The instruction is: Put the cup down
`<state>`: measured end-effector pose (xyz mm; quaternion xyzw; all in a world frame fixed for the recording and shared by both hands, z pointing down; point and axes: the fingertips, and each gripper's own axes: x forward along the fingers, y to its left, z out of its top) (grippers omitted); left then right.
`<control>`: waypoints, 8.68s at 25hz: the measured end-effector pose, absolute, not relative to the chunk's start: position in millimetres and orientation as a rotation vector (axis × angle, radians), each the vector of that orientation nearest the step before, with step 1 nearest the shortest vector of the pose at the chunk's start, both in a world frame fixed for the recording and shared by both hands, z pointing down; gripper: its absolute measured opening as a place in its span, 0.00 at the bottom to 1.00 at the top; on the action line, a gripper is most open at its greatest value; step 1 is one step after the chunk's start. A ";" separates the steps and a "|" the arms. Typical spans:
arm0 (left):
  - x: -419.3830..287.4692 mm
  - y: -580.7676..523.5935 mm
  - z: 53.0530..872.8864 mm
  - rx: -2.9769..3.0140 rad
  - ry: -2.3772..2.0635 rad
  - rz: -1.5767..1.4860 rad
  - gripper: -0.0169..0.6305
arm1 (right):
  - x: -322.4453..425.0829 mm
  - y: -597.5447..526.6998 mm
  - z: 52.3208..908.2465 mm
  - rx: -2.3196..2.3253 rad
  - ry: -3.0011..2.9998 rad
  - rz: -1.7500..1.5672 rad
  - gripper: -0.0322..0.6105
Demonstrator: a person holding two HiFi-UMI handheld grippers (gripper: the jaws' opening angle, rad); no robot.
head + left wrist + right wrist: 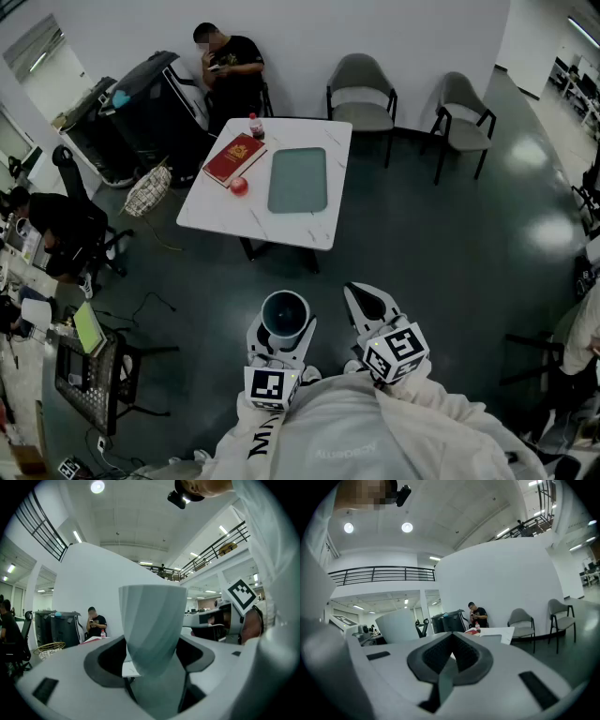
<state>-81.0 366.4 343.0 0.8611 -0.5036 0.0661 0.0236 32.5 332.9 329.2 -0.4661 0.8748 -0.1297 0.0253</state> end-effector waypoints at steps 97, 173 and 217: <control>-103.3 77.7 372.1 2.592 -1.597 0.198 0.56 | 15.1 71.4 379.9 -1.466 2.842 -0.446 0.06; -104.7 -224.7 488.5 2.437 -1.662 0.262 0.56 | 53.3 -195.5 493.1 -1.592 2.848 -0.733 0.06; -68.6 -348.9 587.4 2.435 -1.698 0.258 0.56 | 88.4 -322.2 572.4 -1.644 2.696 -0.816 0.06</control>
